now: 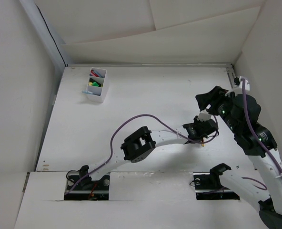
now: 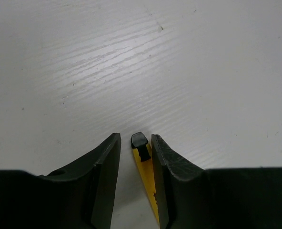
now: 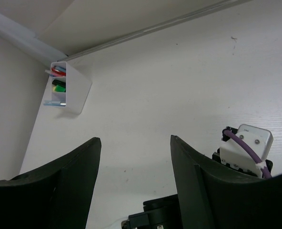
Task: Sort the stationery into containers
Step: Grab a piece of stationery with the left arm
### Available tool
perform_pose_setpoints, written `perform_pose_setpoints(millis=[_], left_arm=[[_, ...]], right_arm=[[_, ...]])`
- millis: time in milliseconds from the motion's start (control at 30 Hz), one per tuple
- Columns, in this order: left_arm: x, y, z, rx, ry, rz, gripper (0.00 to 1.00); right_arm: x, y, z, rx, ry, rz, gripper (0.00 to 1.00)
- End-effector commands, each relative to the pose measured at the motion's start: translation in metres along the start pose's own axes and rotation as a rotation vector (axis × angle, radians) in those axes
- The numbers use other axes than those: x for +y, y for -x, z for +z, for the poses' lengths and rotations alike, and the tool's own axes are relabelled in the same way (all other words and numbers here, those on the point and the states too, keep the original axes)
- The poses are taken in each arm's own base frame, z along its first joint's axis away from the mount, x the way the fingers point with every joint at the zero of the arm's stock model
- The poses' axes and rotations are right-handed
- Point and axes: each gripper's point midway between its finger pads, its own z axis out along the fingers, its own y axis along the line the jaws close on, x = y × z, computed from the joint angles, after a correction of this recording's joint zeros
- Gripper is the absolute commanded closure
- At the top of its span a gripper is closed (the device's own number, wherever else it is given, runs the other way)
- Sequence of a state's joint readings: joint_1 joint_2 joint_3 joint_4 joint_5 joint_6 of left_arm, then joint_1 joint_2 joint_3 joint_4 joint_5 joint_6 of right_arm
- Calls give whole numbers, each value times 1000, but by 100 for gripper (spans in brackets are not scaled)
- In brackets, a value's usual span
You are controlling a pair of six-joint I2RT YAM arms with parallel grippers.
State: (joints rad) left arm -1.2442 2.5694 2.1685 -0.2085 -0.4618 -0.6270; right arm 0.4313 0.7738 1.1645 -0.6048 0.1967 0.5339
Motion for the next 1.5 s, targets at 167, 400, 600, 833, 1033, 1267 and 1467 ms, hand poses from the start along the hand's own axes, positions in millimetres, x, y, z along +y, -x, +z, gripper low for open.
perform_pose_setpoints(millis=[167, 400, 600, 833, 1033, 1267, 1467], left_arm=[[55, -67, -9, 173, 204, 180, 72], [56, -85, 0, 200, 200, 166, 79], [61, -76, 0, 166, 231, 172, 92], [65, -55, -14, 108, 246, 142, 100], [92, -1, -56, 36, 211, -7, 100], [129, 58, -107, -67, 190, -162, 100], [202, 110, -136, -155, 242, -316, 100]], right_arm=[[18, 35, -14, -101, 65, 7, 34], [21, 35, -17, -98, 87, 8, 34], [18, 34, -18, -104, 78, 9, 34], [14, 27, -17, -91, 69, -3, 34], [11, 26, -18, -96, 61, -3, 33], [9, 4, -4, -62, 89, -8, 33], [4, -19, 15, -15, 89, 5, 33]])
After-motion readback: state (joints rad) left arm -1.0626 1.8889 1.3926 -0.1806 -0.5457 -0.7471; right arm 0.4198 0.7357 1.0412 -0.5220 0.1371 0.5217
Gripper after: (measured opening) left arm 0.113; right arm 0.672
